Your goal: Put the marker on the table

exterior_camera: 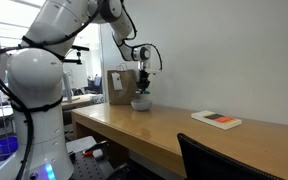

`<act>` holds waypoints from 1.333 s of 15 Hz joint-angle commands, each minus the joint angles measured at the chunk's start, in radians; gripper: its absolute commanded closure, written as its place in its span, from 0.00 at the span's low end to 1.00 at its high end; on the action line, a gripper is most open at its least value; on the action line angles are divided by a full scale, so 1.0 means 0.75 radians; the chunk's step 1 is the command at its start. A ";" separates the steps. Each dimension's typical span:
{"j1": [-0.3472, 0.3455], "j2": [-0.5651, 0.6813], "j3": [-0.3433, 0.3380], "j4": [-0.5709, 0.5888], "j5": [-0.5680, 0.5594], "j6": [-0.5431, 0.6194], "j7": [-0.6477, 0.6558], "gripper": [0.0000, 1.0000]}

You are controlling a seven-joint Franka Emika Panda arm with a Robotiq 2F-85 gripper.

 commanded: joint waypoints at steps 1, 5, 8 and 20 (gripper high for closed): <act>-0.114 -0.220 -0.020 -0.302 0.103 0.023 -0.051 0.94; -0.158 -0.325 -0.048 -0.559 0.198 0.064 -0.125 0.94; -0.101 -0.334 -0.037 -0.715 0.187 0.157 -0.079 0.94; -0.031 -0.474 0.004 -1.024 0.078 0.659 0.074 0.28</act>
